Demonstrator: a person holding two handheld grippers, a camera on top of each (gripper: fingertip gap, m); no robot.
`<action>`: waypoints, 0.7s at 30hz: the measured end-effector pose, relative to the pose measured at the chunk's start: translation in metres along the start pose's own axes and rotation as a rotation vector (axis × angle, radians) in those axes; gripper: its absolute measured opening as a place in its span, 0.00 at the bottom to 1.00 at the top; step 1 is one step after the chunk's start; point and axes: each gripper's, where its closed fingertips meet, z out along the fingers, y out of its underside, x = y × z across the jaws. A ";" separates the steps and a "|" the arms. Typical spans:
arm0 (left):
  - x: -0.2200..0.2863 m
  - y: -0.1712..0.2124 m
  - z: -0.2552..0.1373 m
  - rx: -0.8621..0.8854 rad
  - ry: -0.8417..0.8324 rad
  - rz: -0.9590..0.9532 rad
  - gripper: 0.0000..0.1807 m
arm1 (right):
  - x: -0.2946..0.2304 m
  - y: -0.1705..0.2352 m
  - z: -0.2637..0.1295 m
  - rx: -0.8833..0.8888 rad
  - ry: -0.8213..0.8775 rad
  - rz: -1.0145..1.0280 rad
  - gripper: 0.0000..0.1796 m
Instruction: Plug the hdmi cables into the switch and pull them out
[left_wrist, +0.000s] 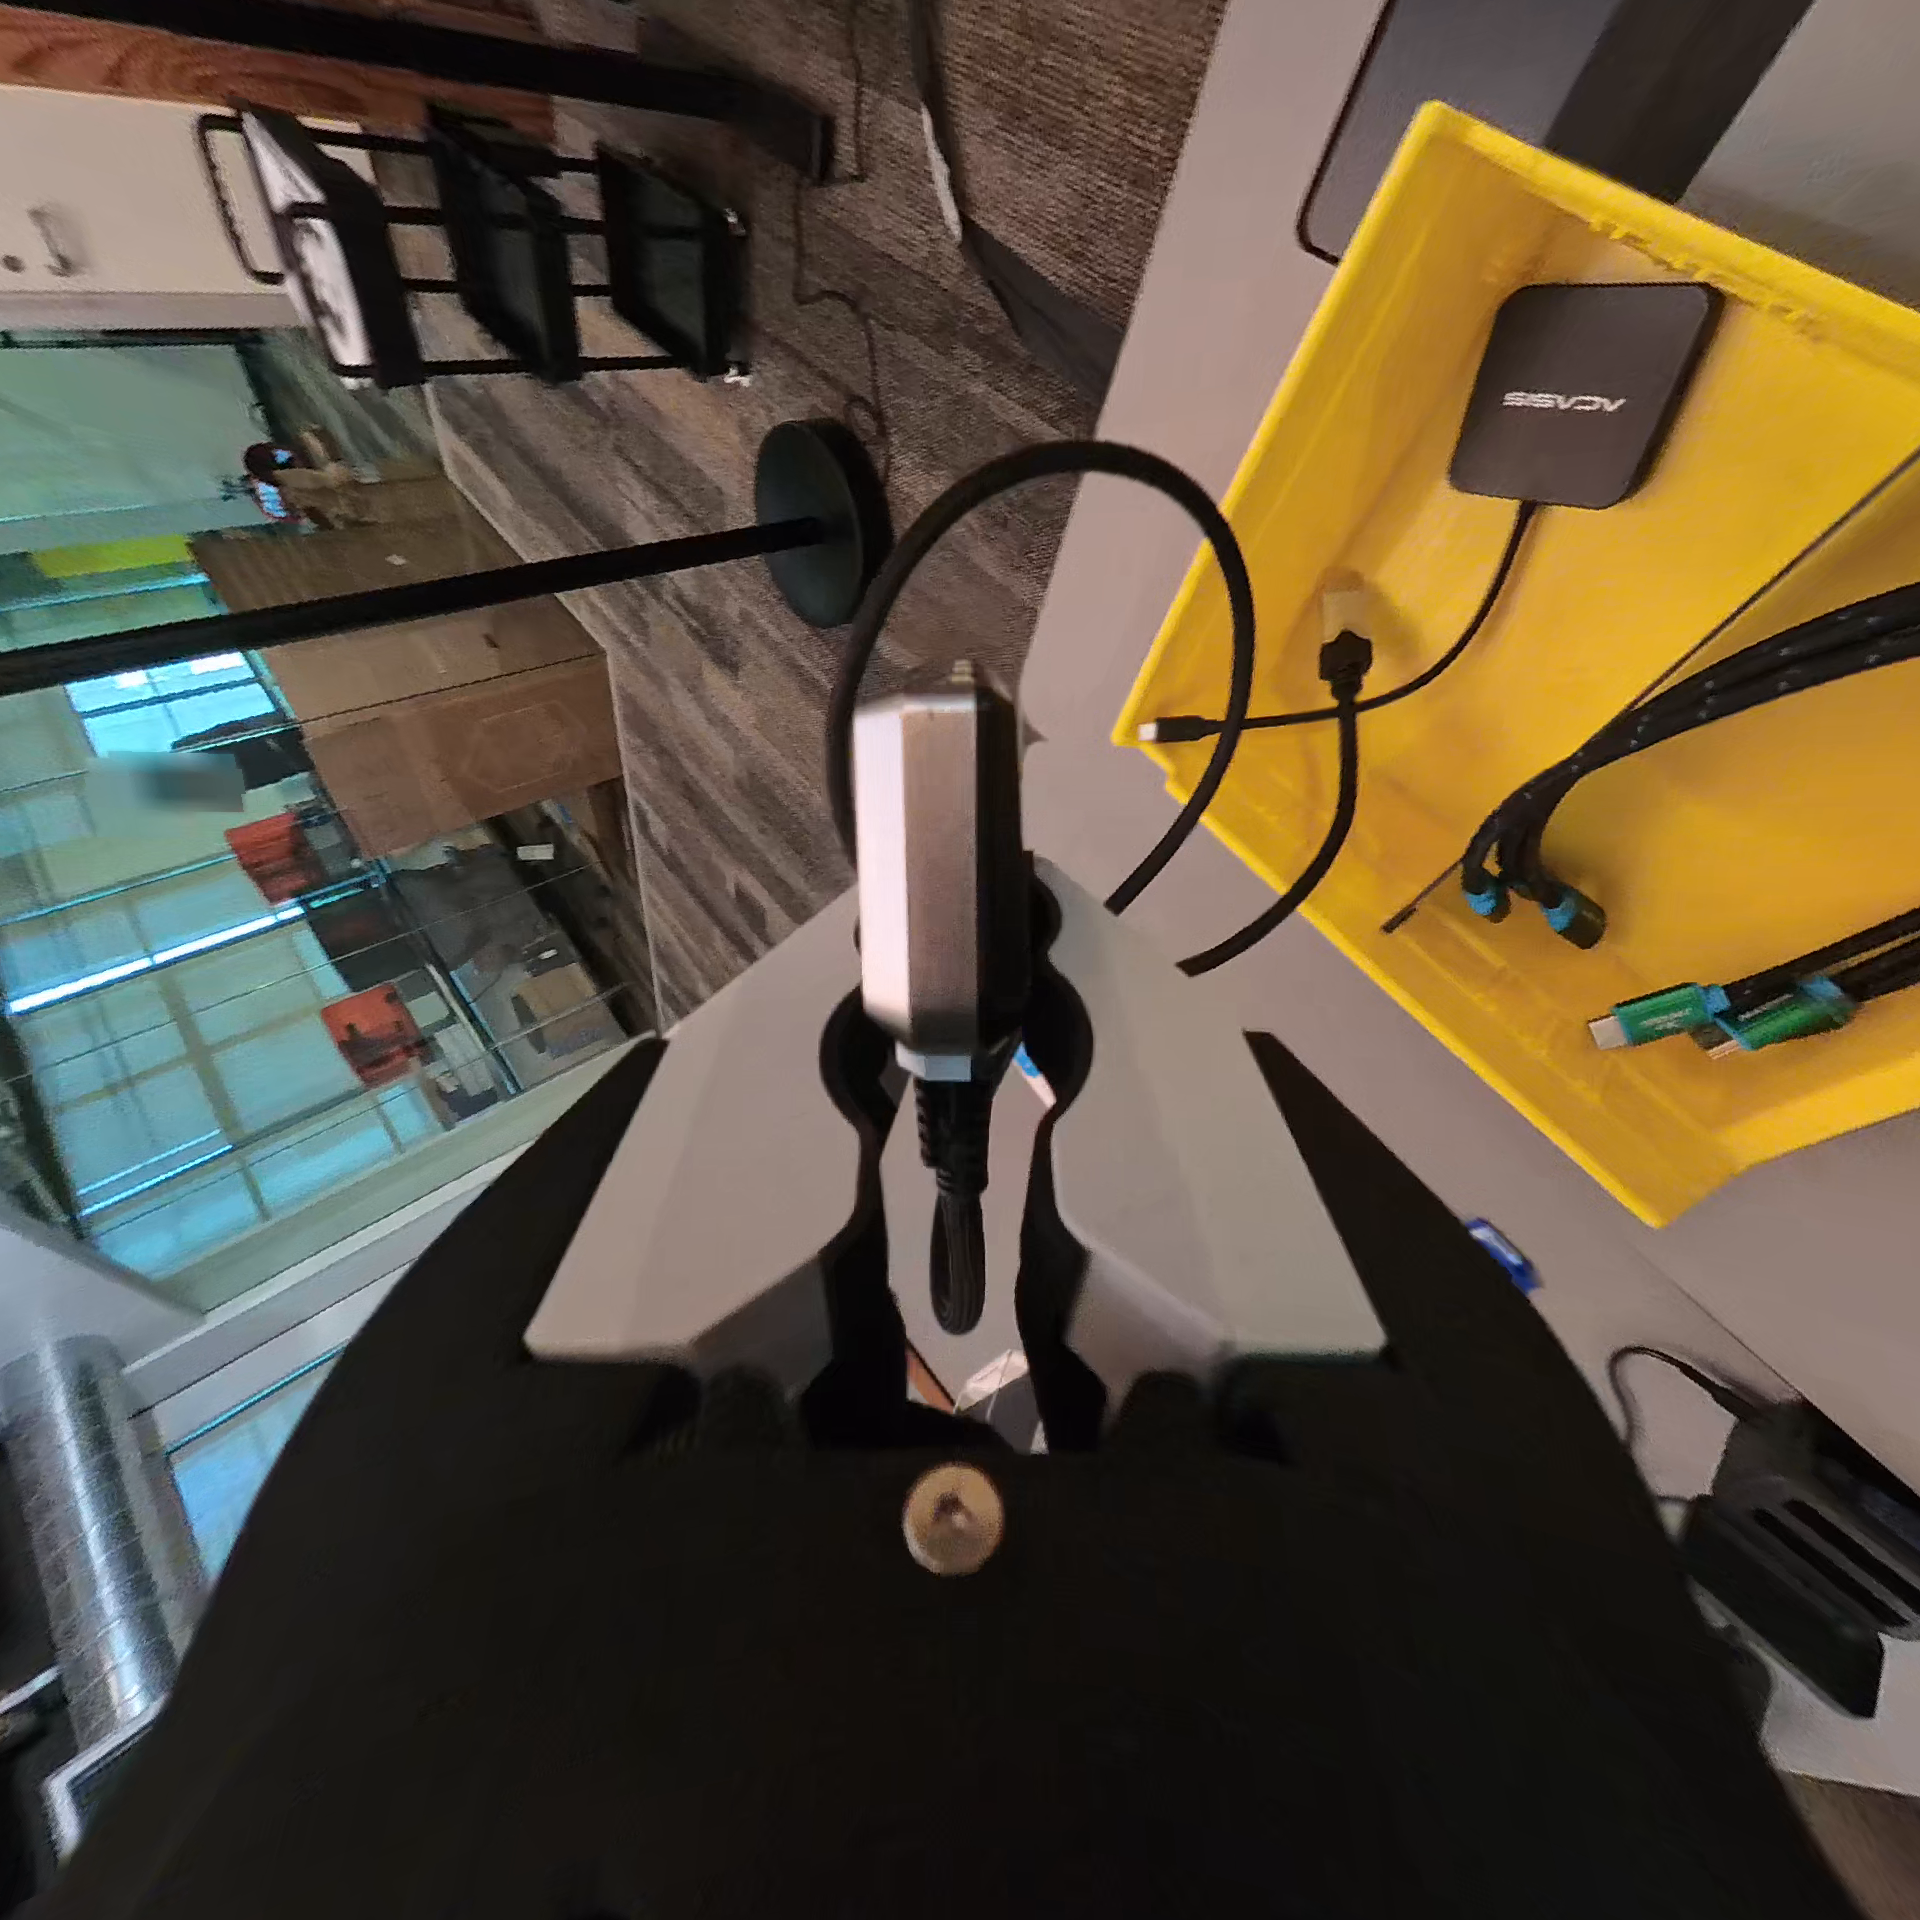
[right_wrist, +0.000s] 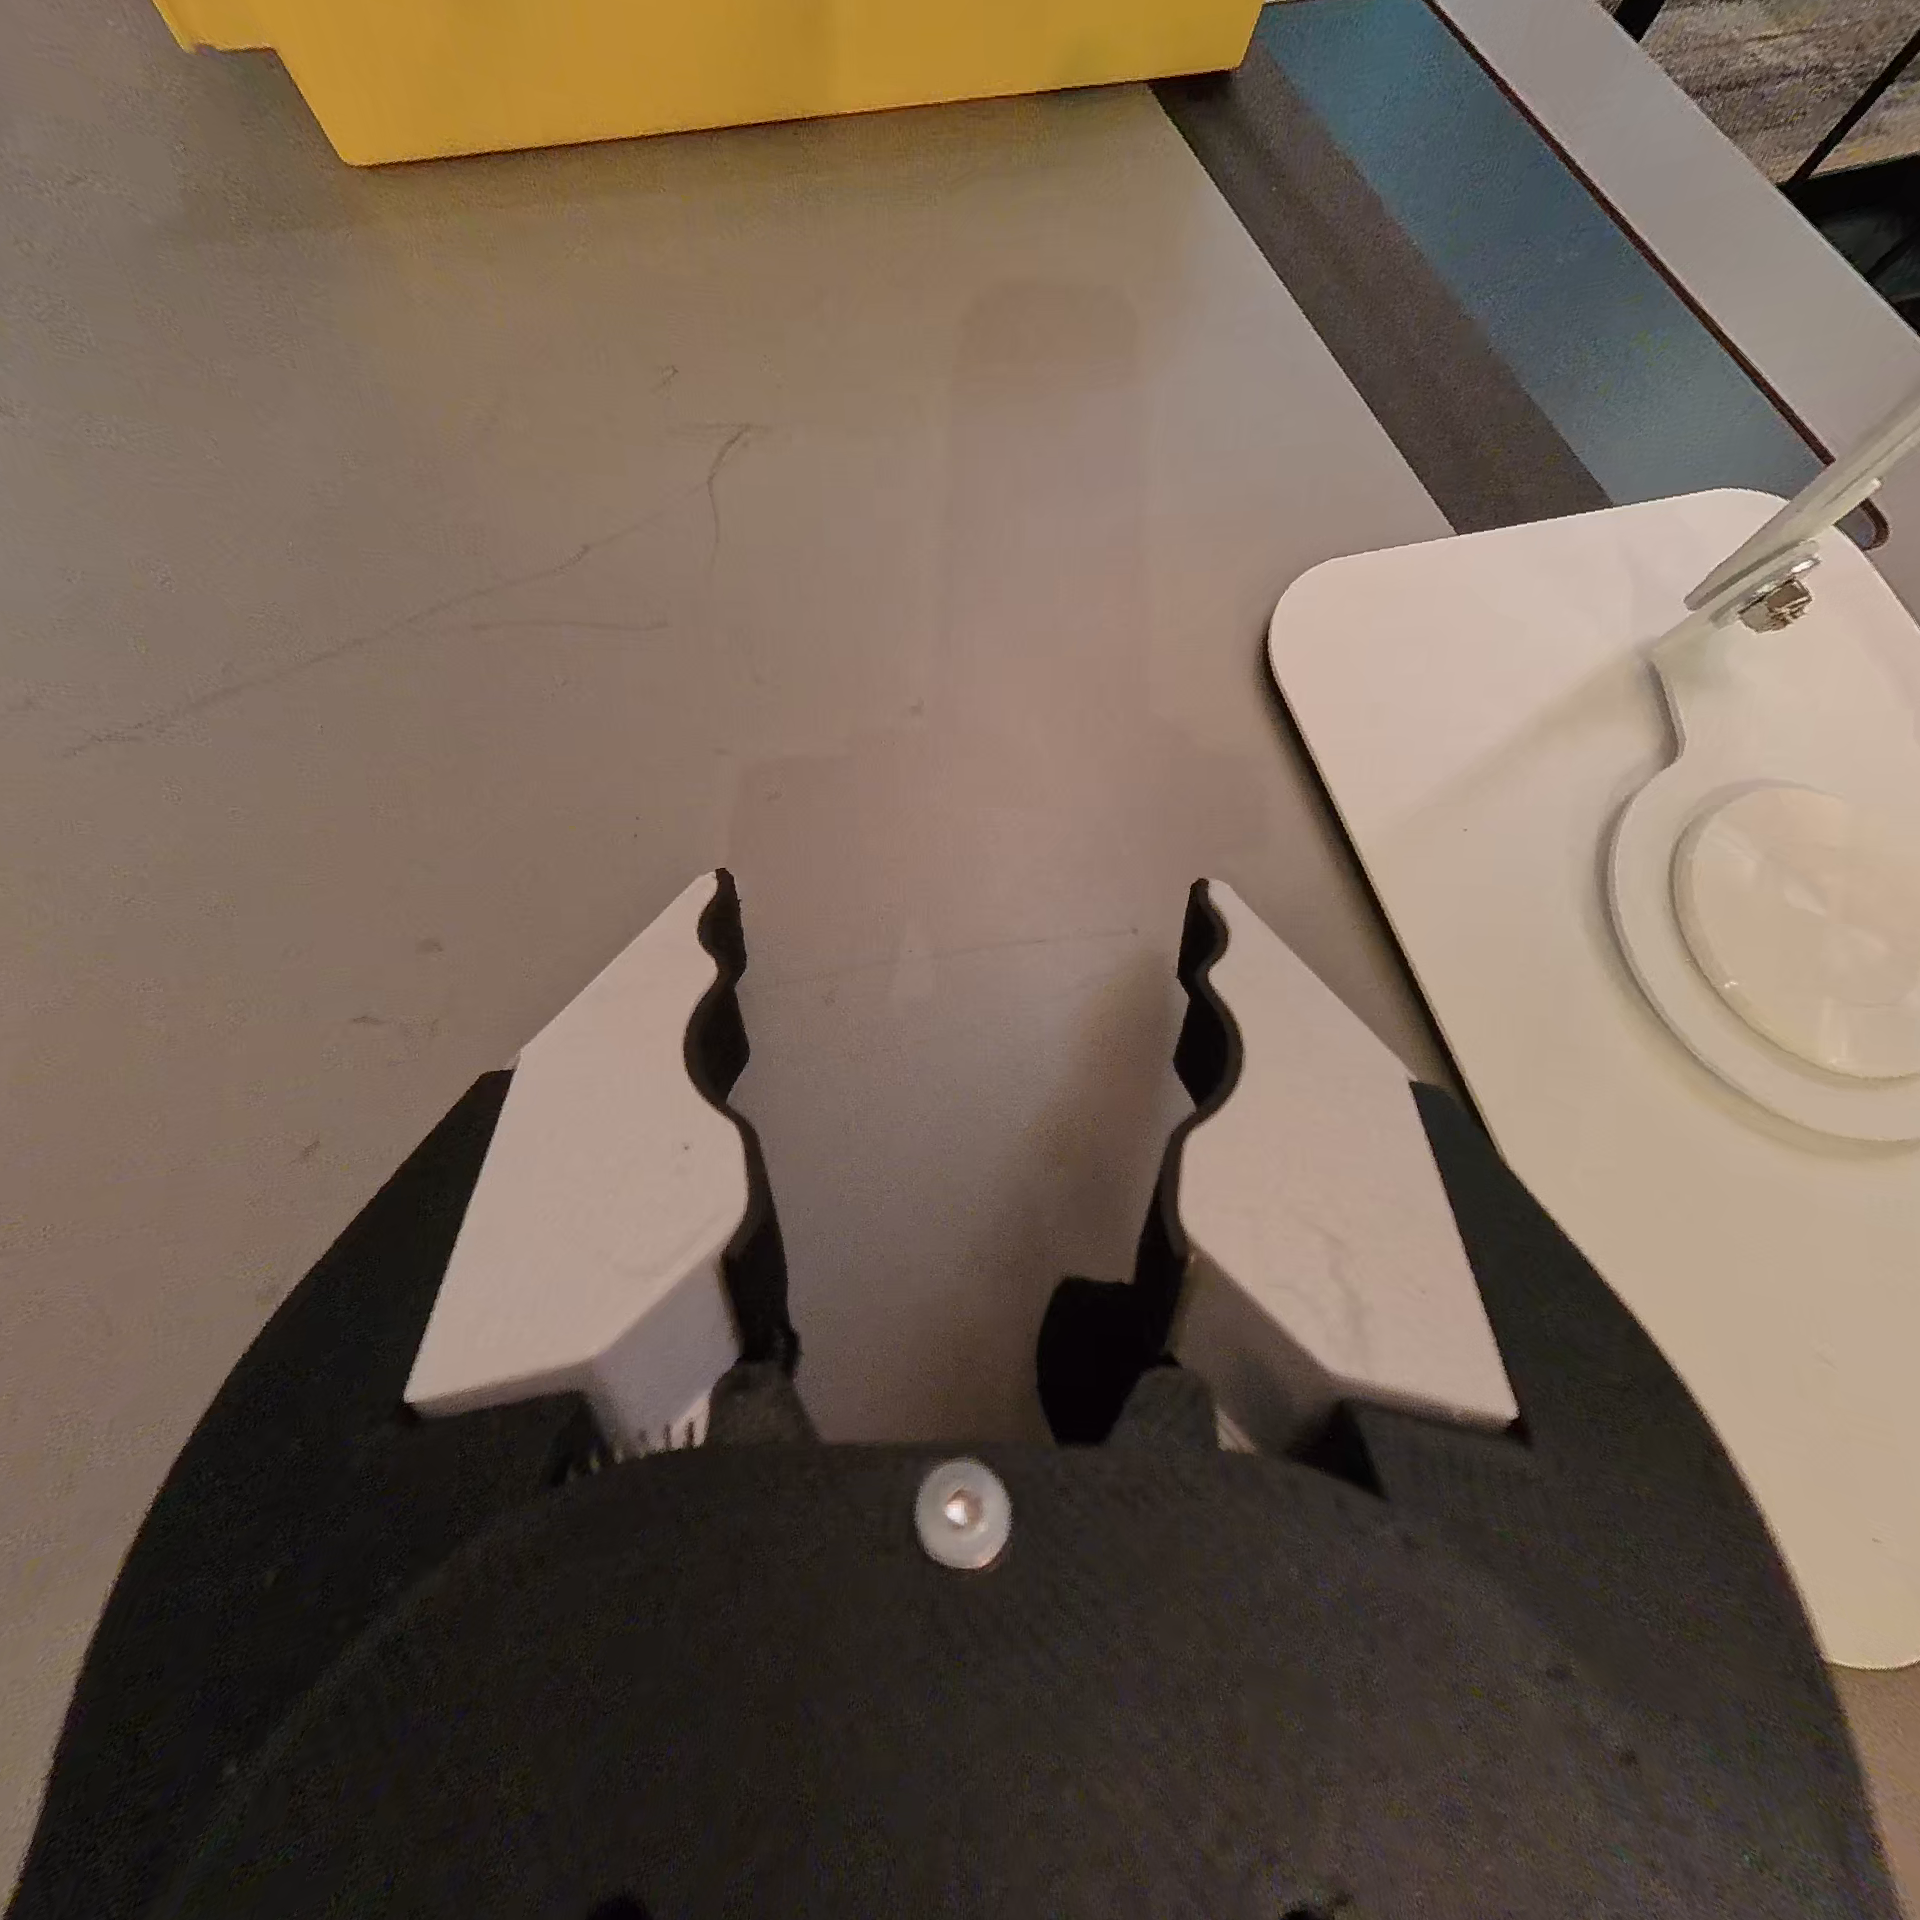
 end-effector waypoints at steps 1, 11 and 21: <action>-0.006 0.001 -0.006 -0.002 -0.020 -0.005 0.11 | 0.000 0.000 0.000 0.000 0.000 0.000 0.46; -0.062 0.012 -0.069 -0.008 -0.227 -0.068 0.11 | -0.001 0.000 0.000 -0.003 -0.003 -0.001 0.46; -0.081 0.006 -0.132 0.060 -0.301 -0.116 0.11 | -0.001 0.001 0.000 -0.005 -0.006 -0.002 0.46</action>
